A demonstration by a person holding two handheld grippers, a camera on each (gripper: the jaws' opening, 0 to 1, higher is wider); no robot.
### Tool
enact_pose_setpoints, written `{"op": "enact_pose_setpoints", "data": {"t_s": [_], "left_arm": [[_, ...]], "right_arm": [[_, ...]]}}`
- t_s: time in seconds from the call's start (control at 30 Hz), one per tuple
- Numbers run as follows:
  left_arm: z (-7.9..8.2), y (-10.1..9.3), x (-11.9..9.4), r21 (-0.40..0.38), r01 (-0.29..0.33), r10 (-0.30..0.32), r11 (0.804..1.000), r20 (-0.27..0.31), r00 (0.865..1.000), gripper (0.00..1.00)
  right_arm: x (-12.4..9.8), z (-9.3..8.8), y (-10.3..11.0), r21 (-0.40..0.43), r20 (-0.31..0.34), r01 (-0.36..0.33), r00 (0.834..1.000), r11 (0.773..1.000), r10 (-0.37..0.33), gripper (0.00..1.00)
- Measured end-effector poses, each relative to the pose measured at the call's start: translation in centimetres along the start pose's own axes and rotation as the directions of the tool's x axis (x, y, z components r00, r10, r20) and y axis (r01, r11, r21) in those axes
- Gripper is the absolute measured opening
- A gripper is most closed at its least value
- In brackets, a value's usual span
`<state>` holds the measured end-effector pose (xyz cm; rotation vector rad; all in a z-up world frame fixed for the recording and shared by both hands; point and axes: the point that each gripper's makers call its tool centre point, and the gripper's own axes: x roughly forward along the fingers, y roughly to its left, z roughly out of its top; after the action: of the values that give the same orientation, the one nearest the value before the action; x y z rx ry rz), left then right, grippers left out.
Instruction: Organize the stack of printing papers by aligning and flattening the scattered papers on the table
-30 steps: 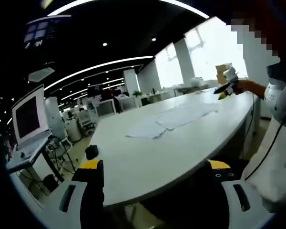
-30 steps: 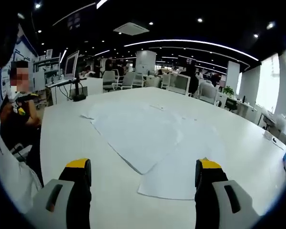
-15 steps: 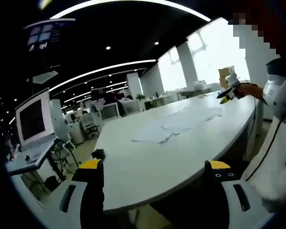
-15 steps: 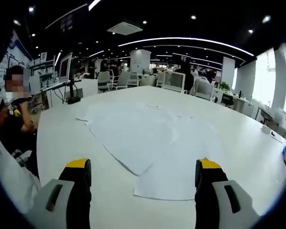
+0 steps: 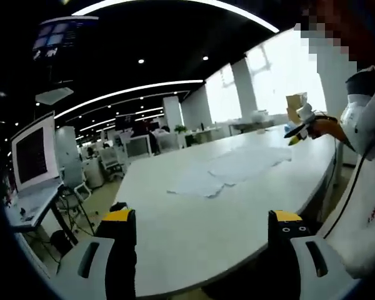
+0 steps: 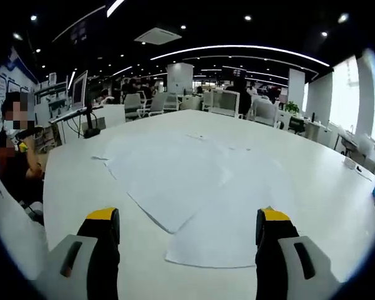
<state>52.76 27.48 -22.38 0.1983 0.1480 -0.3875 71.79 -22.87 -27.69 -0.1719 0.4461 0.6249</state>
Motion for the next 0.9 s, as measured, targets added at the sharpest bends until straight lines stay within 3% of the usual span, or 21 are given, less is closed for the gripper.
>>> {"op": "enact_pose_setpoints", "data": {"t_s": [0.4, 0.9], "left_arm": [[-1.3, 0.3, 3.2, -0.034, 0.040, -0.040, 0.999, -0.015, 0.999, 0.89], [-0.3, 1.7, 5.3, -0.027, 0.049, -0.049, 0.998, 0.001, 0.999, 0.89]], "right_arm": [[0.3, -0.1, -0.3, 0.007, -0.023, 0.017, 1.000, 1.000, -0.017, 0.85], [0.3, 0.7, -0.5, 0.026, -0.015, 0.037, 0.999, 0.999, -0.037, 0.85]]}}
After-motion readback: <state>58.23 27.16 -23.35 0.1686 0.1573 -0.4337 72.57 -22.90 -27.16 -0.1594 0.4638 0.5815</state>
